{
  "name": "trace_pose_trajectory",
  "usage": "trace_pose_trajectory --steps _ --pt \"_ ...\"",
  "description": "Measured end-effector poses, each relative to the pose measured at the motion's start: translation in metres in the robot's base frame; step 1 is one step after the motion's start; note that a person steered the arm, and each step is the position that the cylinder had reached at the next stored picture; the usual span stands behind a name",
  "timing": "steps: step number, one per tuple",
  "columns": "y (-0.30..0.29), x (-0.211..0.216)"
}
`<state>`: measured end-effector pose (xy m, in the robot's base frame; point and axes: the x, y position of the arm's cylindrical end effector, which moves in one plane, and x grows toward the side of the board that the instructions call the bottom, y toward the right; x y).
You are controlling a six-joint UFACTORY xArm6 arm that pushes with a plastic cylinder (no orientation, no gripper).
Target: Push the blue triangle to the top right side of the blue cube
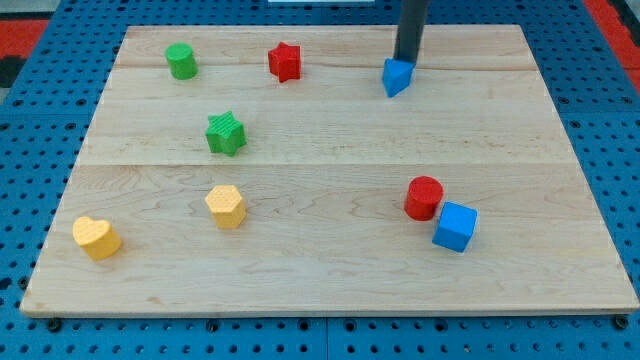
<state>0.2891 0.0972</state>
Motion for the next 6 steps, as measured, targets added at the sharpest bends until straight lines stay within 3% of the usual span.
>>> trace_pose_trajectory --steps 1,3,4,5,6 --pt "0.000 0.048" --pt "-0.023 0.026" --pt "-0.049 0.061" --pt "-0.034 0.110" --pt "-0.003 0.105"
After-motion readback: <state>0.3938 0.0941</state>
